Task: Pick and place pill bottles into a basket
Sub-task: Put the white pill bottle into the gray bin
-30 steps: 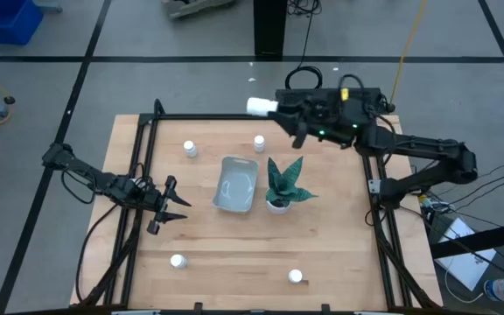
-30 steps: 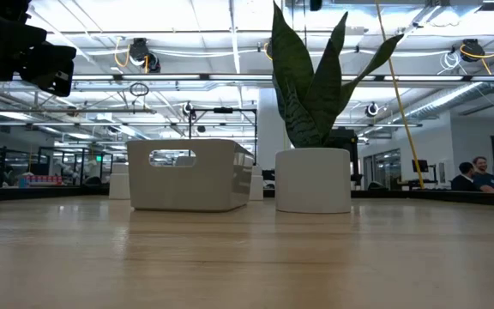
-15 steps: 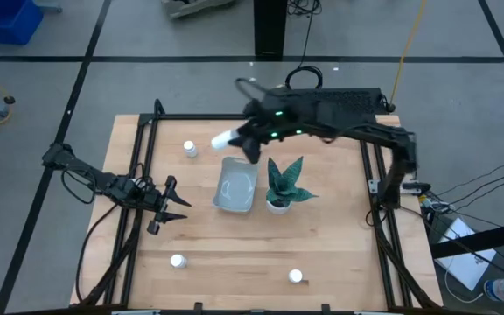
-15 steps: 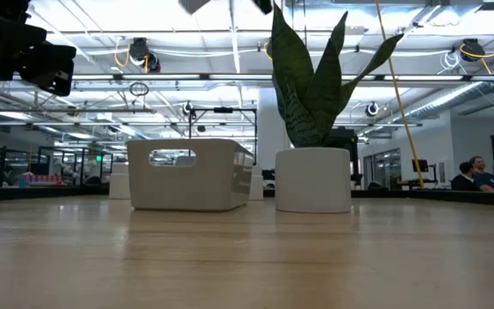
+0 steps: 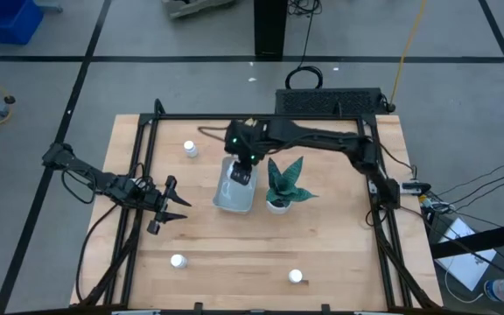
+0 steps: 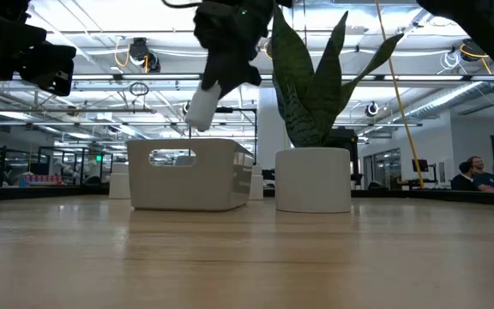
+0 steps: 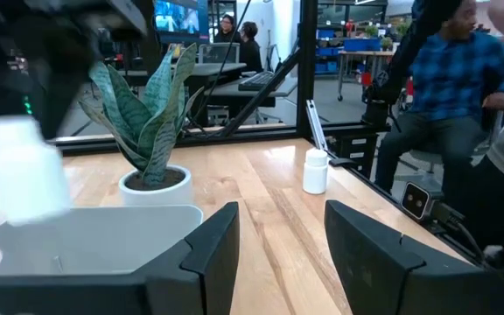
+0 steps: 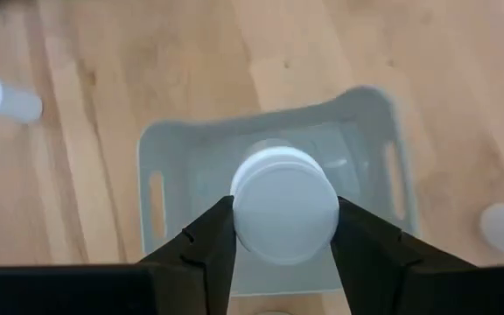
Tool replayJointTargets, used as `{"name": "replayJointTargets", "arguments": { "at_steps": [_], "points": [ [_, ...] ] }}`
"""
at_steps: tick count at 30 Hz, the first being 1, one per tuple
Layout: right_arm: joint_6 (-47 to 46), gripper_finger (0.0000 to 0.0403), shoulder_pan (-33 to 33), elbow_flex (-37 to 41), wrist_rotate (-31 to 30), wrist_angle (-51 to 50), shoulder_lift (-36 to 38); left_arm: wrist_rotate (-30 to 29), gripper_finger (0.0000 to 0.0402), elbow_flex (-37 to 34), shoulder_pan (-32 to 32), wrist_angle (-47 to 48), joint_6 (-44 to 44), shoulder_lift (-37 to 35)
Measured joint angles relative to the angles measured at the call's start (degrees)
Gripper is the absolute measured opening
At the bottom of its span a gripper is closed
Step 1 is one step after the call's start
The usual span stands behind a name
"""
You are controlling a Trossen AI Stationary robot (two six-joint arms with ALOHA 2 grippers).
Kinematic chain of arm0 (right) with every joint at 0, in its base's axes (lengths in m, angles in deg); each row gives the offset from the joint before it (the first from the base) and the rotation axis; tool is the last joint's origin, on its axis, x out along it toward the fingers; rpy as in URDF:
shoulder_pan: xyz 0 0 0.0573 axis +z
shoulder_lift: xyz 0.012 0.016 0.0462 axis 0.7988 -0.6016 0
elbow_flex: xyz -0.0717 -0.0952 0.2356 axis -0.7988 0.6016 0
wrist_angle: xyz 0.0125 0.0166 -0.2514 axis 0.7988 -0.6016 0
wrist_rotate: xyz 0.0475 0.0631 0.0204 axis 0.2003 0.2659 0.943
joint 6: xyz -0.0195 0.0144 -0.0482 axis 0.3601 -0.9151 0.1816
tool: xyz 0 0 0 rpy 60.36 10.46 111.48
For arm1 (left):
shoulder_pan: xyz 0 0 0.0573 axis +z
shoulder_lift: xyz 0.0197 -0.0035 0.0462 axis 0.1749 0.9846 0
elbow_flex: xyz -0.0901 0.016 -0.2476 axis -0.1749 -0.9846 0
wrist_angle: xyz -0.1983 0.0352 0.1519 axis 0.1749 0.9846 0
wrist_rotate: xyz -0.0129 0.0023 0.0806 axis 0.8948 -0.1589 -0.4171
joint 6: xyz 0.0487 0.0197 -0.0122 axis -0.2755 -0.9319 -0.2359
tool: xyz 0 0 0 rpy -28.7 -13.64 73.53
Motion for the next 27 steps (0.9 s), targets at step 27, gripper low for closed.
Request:
{"name": "replayJointTargets", "arguments": {
  "at_steps": [27],
  "points": [
    [7.53,0.0151,2.28,1.86,-12.07,-2.72,-7.74,0.0,0.0175,0.0,0.01,0.02,0.0,0.0]
  ]
}}
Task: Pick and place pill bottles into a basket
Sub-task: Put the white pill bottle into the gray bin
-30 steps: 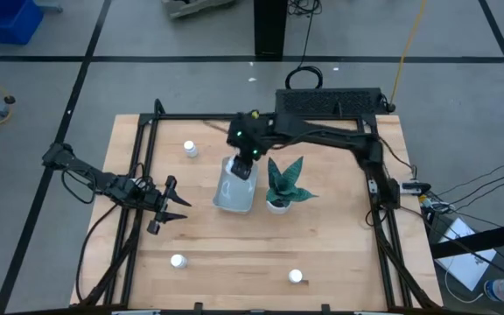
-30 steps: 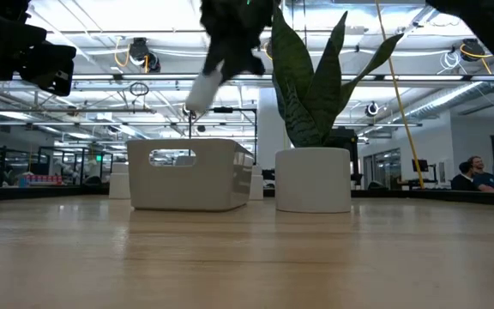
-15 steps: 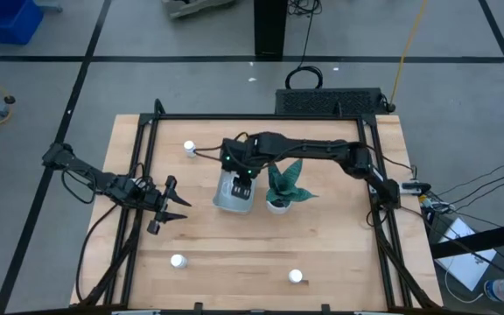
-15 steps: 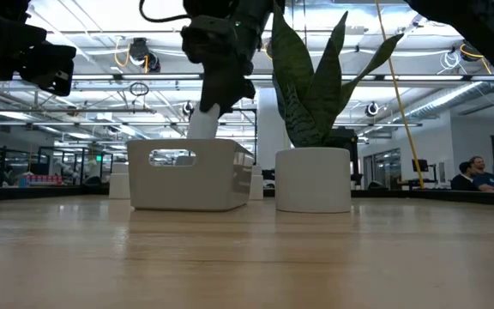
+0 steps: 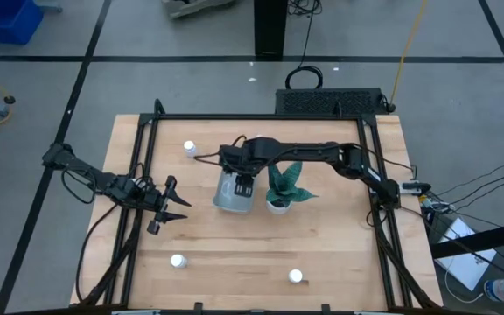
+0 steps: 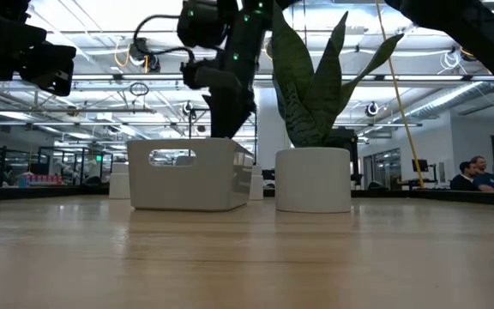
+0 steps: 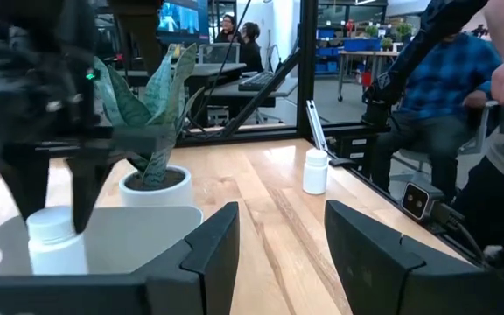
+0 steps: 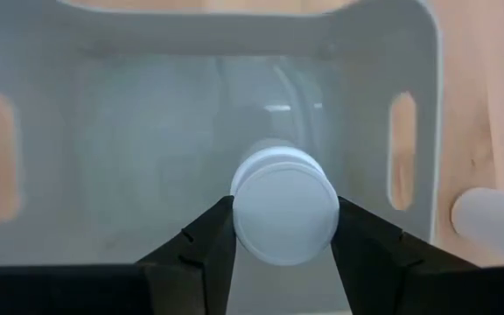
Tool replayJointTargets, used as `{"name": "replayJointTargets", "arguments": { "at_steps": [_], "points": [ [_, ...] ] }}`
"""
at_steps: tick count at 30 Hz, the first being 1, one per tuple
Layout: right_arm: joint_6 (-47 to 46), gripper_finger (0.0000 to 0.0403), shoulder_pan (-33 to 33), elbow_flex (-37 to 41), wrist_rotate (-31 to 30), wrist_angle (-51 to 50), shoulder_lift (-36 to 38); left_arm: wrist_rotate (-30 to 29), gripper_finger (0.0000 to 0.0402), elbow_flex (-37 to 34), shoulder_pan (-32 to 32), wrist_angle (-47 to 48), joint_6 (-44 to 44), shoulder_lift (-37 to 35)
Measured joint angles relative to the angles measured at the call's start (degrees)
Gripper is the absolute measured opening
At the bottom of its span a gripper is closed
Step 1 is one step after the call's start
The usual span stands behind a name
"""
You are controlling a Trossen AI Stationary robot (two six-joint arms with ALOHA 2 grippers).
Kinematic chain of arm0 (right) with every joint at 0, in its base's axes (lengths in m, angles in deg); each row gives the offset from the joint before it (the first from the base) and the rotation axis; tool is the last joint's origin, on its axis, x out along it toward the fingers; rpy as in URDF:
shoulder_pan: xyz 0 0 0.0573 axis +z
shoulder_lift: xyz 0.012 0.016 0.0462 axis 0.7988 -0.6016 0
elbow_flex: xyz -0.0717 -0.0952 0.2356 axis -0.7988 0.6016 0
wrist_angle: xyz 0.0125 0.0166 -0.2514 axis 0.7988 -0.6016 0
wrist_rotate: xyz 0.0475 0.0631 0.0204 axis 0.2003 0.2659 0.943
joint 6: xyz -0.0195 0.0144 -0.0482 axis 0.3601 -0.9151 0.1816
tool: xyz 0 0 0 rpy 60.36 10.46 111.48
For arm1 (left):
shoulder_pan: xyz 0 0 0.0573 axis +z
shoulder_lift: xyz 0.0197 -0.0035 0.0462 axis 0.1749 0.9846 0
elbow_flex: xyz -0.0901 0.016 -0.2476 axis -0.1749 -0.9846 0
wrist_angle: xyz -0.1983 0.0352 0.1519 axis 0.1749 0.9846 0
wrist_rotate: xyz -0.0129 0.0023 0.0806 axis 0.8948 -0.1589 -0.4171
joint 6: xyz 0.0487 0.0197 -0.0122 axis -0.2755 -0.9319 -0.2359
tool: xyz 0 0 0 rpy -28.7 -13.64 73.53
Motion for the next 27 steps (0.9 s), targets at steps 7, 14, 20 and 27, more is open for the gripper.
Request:
{"name": "replayJointTargets", "arguments": {
  "at_steps": [7,14,20,27],
  "points": [
    [-0.51,0.0158,-2.6,4.35,0.07,0.3,-0.04,0.0,0.0175,0.0,-0.01,-0.01,-0.01,0.0],
    [-0.21,0.0154,-2.92,6.61,0.18,2.34,0.17,0.0,0.0175,-0.01,-0.01,-0.02,0.0,0.0],
    [-0.12,0.0179,-2.81,6.75,0.85,3.42,0.13,0.0,0.0175,0.0,-0.01,-0.02,0.0,0.0],
    [0.43,0.0196,-2.81,6.84,3.3,3.65,0.08,0.0,0.0175,-0.01,-0.01,-0.02,-0.01,0.0]
  ]
}}
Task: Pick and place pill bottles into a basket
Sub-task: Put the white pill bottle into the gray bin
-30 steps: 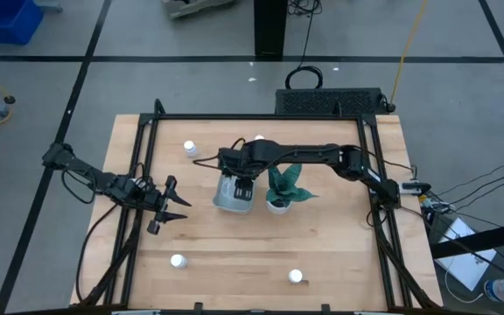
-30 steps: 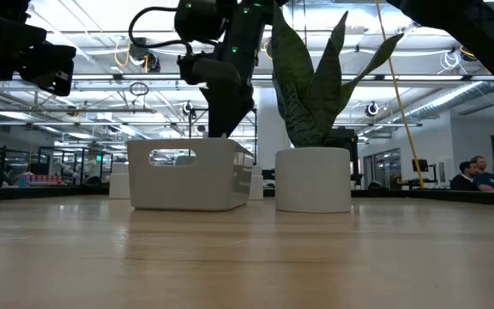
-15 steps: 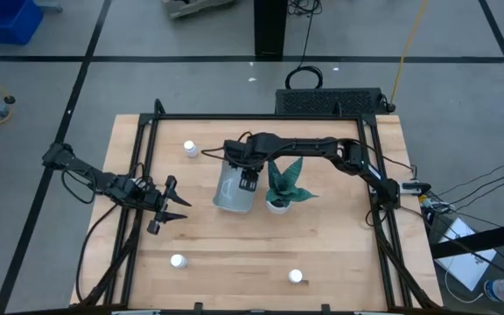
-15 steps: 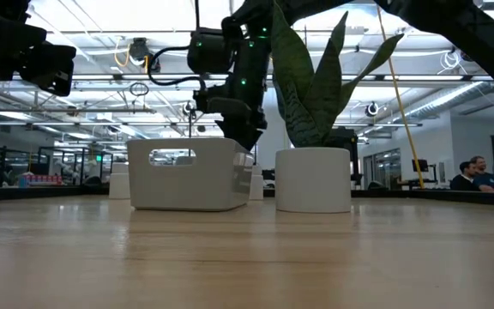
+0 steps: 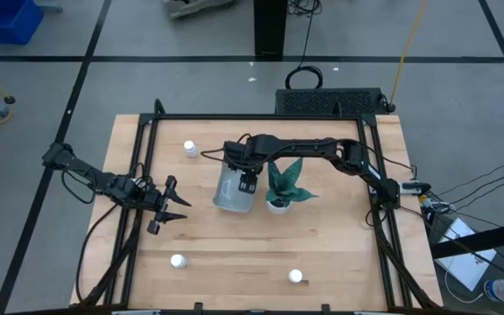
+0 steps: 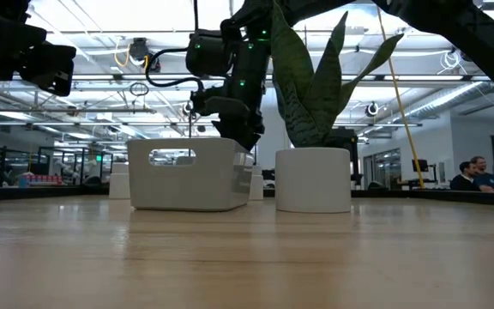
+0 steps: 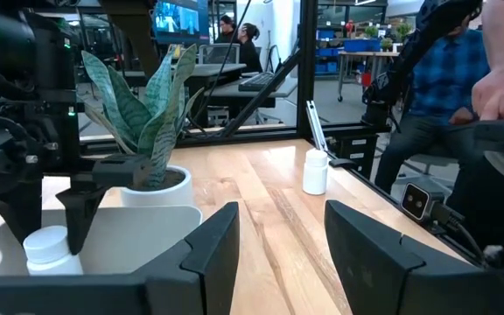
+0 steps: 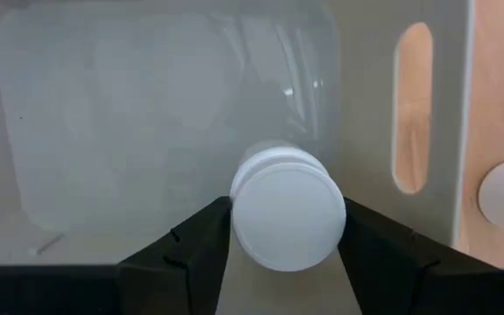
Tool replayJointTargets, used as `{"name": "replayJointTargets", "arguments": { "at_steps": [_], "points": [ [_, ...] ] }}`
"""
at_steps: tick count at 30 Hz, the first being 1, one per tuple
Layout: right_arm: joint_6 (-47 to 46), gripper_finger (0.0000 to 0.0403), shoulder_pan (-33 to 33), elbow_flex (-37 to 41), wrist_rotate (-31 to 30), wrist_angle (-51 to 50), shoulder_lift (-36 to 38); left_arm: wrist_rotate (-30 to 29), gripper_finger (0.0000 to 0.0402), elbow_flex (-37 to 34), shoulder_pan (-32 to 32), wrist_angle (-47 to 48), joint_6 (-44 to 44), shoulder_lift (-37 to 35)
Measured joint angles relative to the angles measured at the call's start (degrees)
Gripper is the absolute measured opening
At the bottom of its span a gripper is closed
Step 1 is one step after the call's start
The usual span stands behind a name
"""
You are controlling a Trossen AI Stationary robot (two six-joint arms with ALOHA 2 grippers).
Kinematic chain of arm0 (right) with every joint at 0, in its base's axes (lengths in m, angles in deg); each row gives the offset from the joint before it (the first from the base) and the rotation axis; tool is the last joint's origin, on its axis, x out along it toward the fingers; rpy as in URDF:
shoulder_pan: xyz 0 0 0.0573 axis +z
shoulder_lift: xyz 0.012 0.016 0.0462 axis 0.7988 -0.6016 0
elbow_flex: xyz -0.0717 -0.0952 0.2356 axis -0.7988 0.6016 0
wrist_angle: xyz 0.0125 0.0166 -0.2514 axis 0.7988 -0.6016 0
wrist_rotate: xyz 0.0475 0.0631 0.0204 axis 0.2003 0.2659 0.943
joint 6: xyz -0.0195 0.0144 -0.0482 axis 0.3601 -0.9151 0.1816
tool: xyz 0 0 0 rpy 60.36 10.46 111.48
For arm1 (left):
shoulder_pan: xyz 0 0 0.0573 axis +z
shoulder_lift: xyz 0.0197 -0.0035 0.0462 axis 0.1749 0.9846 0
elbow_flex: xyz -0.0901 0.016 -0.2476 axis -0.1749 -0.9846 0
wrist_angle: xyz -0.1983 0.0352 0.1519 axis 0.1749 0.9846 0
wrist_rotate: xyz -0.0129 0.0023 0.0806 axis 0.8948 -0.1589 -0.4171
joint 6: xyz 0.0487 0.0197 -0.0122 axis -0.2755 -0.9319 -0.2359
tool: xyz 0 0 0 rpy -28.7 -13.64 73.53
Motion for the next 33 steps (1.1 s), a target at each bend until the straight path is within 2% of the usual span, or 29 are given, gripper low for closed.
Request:
{"name": "replayJointTargets", "arguments": {
  "at_steps": [13,26,29,33],
  "points": [
    [0.43,0.0236,0.0,0.04,-0.02,-0.04,0.34,0.0,0.0175,0.01,-0.01,0.0,0.0,0.0],
    [-0.49,0.0243,0.0,0.0,-0.08,0.22,7.26,0.01,0.0175,-0.01,0.0,0.08,0.01,0.01],
    [-2.79,0.0235,0.0,0.0,1.2,-0.4,10.28,-0.02,0.0175,-0.01,0.01,0.18,0.0,0.0],
    [-4.04,0.0192,0.21,0.0,2.88,1.01,16.31,0.0,0.0175,-0.01,-0.01,0.18,0.0,0.0]
  ]
}}
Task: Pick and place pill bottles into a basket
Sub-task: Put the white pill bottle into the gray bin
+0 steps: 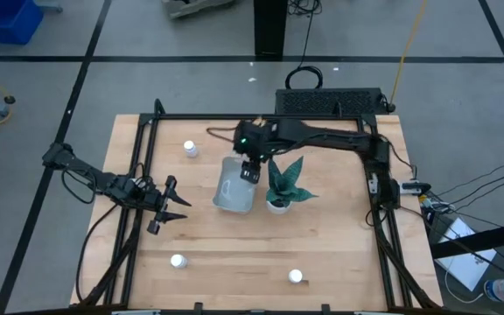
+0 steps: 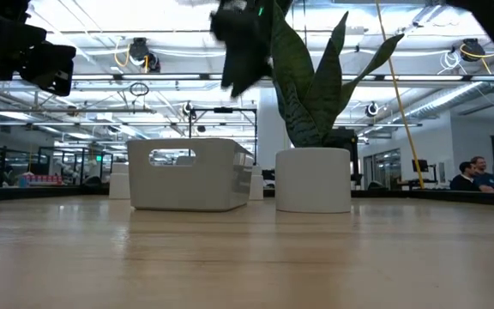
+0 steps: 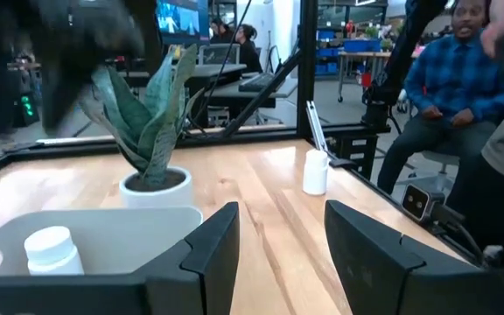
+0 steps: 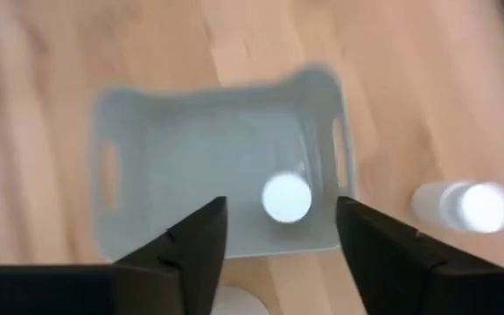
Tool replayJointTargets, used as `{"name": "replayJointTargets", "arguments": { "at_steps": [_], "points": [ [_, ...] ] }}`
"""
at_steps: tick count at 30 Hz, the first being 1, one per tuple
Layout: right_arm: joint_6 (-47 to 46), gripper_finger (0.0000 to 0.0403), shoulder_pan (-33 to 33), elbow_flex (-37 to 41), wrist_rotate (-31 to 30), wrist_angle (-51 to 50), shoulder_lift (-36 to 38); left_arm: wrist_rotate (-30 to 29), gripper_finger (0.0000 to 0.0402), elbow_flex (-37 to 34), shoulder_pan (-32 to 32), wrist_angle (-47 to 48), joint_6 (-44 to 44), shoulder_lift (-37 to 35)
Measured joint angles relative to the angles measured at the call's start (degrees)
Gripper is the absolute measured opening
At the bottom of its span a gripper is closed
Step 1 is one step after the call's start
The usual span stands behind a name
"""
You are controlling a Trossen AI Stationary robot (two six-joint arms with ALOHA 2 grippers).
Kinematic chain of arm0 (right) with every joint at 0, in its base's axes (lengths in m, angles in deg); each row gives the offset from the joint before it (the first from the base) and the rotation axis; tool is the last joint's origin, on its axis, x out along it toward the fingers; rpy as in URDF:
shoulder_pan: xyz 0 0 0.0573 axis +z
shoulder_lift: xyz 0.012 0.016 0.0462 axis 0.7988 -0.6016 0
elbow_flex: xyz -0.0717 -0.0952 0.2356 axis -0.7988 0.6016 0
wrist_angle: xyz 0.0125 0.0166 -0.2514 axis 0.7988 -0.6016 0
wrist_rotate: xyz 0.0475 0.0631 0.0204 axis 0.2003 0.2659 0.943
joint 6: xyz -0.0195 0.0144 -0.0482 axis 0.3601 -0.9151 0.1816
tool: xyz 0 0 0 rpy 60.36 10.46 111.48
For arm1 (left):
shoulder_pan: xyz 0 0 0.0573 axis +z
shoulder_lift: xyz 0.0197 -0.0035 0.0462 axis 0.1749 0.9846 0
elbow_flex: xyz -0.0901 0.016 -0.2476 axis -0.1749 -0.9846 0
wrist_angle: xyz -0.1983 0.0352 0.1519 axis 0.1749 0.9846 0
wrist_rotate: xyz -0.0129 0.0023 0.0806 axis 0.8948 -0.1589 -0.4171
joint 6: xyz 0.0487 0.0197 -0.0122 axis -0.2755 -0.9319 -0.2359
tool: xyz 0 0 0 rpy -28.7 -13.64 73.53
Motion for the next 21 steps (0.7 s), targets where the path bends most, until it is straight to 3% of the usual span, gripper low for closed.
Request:
{"name": "replayJointTargets", "arguments": {
  "at_steps": [10,14,21],
  "points": [
    [2.32,0.001,1.16,0.5,-0.13,1.63,19.4,0.0,0.0175,0.0,0.0,-0.16,0.0,-0.02],
    [1.85,0.0009,2.72,7.32,-0.1,4.67,29.3,0.0,0.0175,0.0,0.01,-0.18,0.0,-0.02],
    [-0.98,0.0001,9.07,31.46,0.14,20.07,51.89,0.0,0.0175,0.0,0.0,-0.16,0.02,-0.02]
  ]
}}
